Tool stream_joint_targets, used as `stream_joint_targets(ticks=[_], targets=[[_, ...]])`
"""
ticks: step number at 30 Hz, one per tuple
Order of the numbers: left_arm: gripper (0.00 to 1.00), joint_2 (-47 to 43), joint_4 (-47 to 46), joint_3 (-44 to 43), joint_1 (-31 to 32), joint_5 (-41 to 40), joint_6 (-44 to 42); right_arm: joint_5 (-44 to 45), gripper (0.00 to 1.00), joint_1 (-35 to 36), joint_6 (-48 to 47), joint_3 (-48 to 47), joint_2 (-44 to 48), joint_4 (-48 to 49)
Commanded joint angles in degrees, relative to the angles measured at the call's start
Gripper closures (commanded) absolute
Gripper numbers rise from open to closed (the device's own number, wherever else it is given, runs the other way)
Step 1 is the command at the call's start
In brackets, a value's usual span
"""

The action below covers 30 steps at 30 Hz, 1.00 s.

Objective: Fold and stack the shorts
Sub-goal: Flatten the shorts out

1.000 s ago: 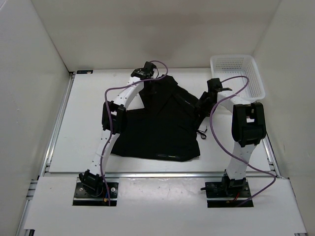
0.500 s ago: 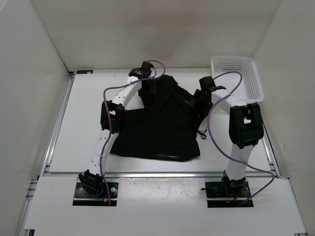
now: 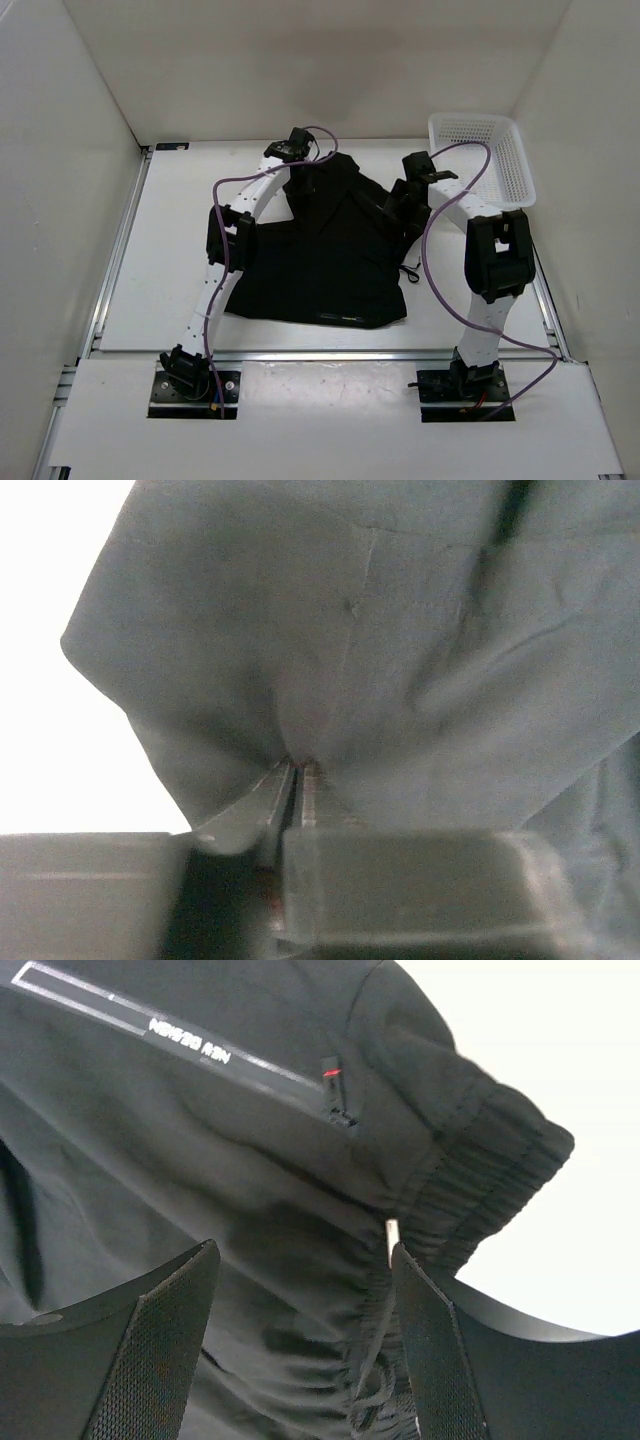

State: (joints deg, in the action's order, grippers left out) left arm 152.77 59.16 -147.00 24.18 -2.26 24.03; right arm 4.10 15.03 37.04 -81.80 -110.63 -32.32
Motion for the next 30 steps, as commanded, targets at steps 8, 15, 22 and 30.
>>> stream_joint_targets(ticks=[8,15,22,30], targets=[[0.9,-9.1,-1.8,9.7,-3.5,1.5,0.0,-0.4,0.27,4.7,-2.4,-8.5,-7.3,-2.3],[0.9,-17.1,-3.0,20.3,-9.5,2.8,0.6,-3.0,0.28,6.4,-3.6,-15.4,-14.3,-4.2],[0.9,-24.3,-3.0,29.8,-14.1,2.3,1.7,-3.0,0.3,8.1,-4.2,-17.3,-16.9,-5.3],[0.83,-33.6,-7.2,42.4,-18.6,1.1,6.8,-2.5,0.3,8.1,-5.3,-17.9,-16.9,-5.3]])
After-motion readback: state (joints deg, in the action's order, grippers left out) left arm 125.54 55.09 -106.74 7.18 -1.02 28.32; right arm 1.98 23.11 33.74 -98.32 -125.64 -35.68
